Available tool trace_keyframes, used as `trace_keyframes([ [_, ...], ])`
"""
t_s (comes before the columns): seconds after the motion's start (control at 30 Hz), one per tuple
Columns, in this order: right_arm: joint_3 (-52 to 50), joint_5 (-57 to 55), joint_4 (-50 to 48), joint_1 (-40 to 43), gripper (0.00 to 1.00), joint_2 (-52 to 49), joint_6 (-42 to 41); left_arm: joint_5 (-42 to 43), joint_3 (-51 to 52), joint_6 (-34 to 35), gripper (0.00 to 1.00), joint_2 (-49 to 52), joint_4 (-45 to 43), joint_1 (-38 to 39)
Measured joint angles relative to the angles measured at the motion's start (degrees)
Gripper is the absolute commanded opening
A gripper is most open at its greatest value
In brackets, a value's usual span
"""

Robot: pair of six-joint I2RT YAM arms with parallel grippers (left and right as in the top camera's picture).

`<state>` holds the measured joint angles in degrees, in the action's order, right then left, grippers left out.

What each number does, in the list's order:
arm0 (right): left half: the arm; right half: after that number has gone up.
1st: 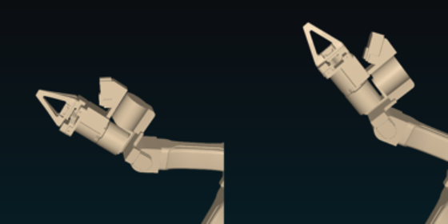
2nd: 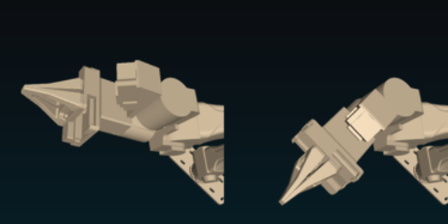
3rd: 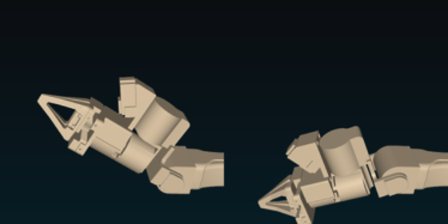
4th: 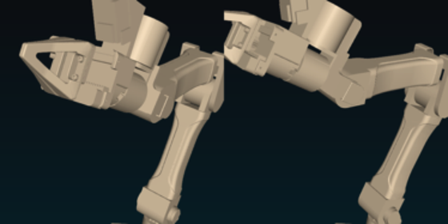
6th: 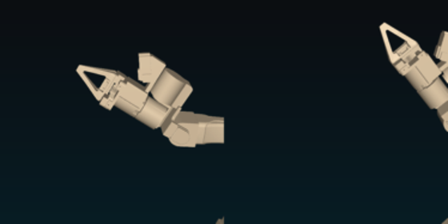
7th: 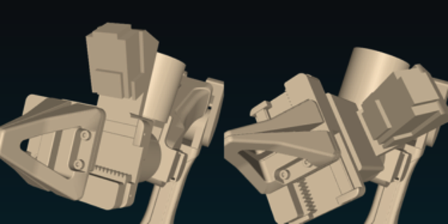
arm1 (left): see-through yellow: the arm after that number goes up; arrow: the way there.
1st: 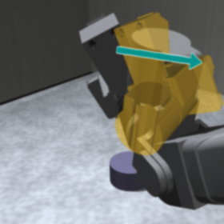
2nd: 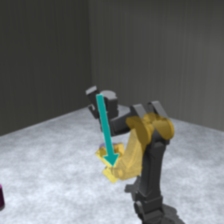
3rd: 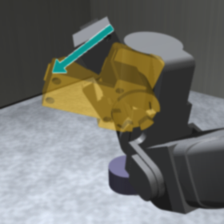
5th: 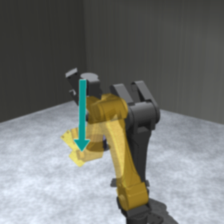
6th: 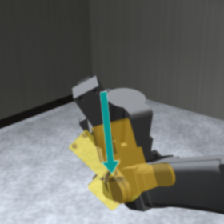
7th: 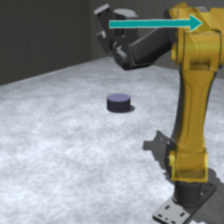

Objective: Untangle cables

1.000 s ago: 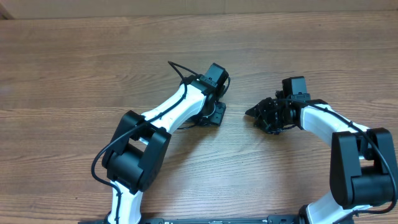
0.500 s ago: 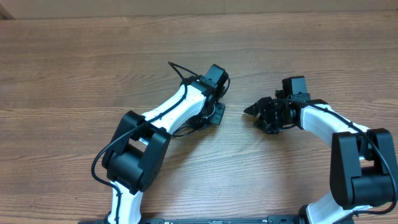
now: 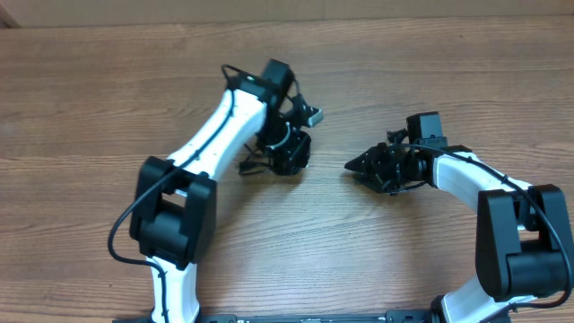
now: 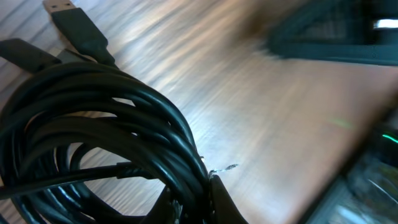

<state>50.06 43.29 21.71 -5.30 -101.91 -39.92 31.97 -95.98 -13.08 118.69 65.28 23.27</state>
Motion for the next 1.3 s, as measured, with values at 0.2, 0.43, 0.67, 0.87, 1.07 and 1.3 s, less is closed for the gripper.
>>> trace_keyframes([
  [0.2,0.0,11.8,-5.0,0.0,0.38,0.0,1.4,16.9,0.0,-12.6,0.04,0.0,4.3,-5.5],
  [0.43,0.0,23.0,-11.4,0.0,0.44,0.0,1.9,27.7,0.0,-23.6,0.04,0.0,9.4,-10.2],
  [0.67,0.0,31.2,-19.1,-0.1,0.43,0.0,2.3,30.6,0.0,-35.2,0.04,0.0,16.8,-10.9],
  [0.87,0.0,37.0,-27.7,-2.2,0.42,0.0,2.2,32.6,0.0,-40.1,0.04,0.0,18.4,-10.9],
  [1.07,0.0,39.4,-35.4,-4.6,0.29,-0.1,0.3,35.5,0.0,-39.8,0.04,0.0,19.0,-10.9],
  [1.3,-0.1,39.9,-44.8,-5.0,0.32,-0.1,-5.7,38.6,0.0,-39.3,0.04,0.0,20.5,-10.9],
])
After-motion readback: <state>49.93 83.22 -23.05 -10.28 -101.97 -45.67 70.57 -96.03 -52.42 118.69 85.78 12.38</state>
